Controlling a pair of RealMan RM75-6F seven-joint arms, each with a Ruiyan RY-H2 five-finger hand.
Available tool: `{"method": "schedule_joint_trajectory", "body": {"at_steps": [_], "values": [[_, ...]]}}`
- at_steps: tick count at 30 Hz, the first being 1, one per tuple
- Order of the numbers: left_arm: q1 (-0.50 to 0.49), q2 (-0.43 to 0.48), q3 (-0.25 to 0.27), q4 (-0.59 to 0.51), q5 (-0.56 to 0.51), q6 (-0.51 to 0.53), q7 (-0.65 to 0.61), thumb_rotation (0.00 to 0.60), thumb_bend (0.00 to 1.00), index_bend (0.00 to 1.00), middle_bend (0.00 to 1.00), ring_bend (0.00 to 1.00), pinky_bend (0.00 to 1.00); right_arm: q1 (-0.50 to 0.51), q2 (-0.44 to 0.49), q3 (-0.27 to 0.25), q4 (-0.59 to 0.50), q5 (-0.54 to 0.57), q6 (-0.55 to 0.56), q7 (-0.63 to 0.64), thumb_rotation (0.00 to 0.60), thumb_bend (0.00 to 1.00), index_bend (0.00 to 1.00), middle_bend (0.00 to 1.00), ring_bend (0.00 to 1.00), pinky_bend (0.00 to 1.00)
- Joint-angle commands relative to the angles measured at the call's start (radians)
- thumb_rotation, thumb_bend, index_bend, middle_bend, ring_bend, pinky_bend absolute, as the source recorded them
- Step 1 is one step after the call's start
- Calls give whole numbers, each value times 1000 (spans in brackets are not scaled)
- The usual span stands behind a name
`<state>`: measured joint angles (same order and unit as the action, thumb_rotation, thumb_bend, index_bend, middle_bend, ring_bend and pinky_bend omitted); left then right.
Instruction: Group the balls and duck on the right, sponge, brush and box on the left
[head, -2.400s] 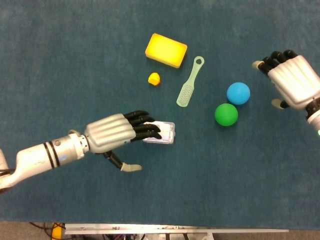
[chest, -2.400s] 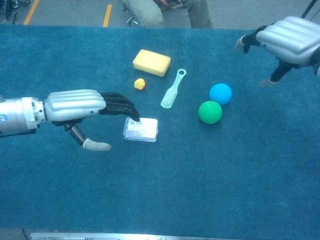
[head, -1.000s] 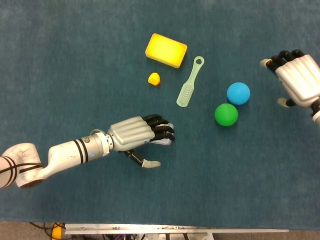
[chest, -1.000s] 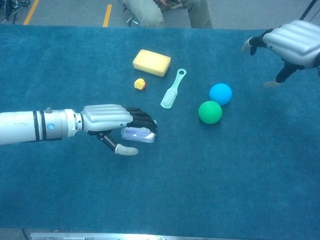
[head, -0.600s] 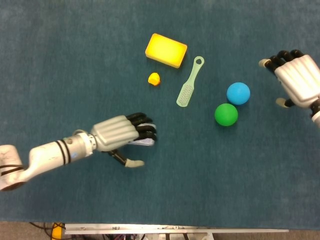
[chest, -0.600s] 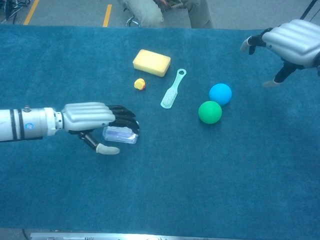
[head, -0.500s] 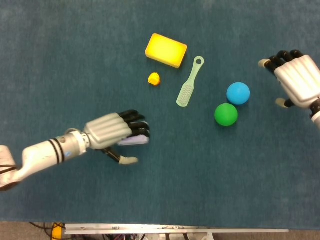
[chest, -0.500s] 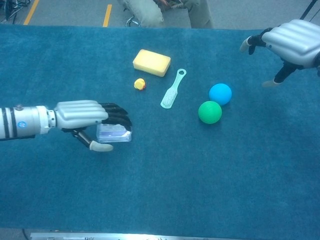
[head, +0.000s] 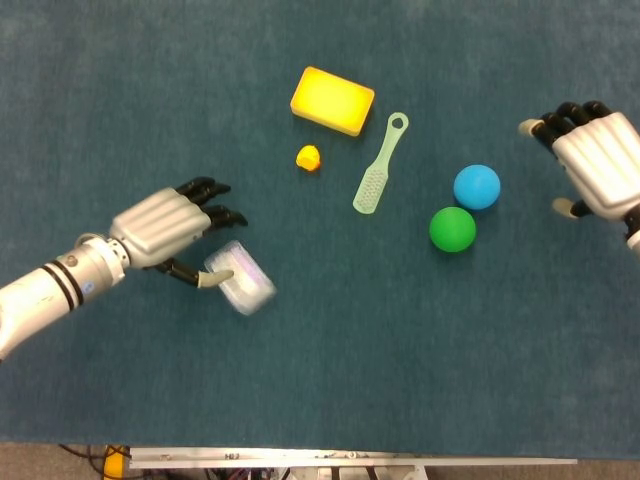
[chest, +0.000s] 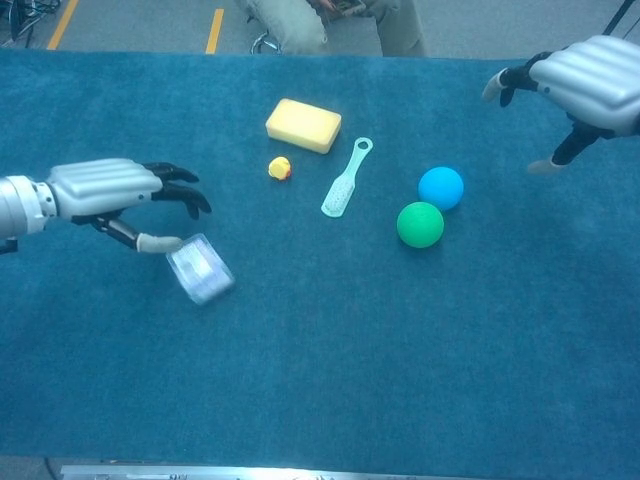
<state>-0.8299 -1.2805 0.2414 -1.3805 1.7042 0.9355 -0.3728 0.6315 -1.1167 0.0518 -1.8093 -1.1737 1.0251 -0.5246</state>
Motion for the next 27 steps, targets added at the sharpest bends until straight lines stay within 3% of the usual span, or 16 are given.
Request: {"method": "schedule_joint_trajectory", "body": {"at_steps": [1, 7, 10, 13, 14, 15, 27], "values": [[12, 18, -9, -16, -5, 18, 2, 130, 246, 165, 259, 20, 0, -2, 1, 1, -2, -4, 2, 2, 600, 35, 248, 333, 236, 288], [43, 45, -27, -29, -20, 54, 1, 137, 246, 165, 253, 21, 0, 0, -2, 9, 2, -9, 5, 1, 600, 35, 251, 333, 235, 288], [65, 56, -41, -33, -38, 78, -6, 194, 246, 165, 242, 26, 0, 5, -6, 14, 5, -7, 0, -2, 600, 36, 260, 335, 236, 288], [90, 58, -55, -33, -58, 100, -7, 481, 246, 165, 237, 39, 0, 10, -11, 18, 5, -9, -3, -6, 600, 36, 271, 337, 236, 288], [97, 56, -61, -33, -66, 105, -3, 556, 246, 166, 237, 42, 0, 11, -12, 18, 5, -9, -4, -7, 600, 36, 276, 337, 237, 288], [104, 53, -67, -34, -76, 108, -1, 592, 246, 170, 238, 46, 0, 12, -13, 19, 4, -10, -4, -7, 600, 36, 279, 338, 238, 288], [88, 11, -163, -36, -169, 23, -78, 600, 246, 186, 235, 116, 0, 2, -4, 27, -18, -11, 21, -13, 600, 36, 283, 339, 240, 288]]}}
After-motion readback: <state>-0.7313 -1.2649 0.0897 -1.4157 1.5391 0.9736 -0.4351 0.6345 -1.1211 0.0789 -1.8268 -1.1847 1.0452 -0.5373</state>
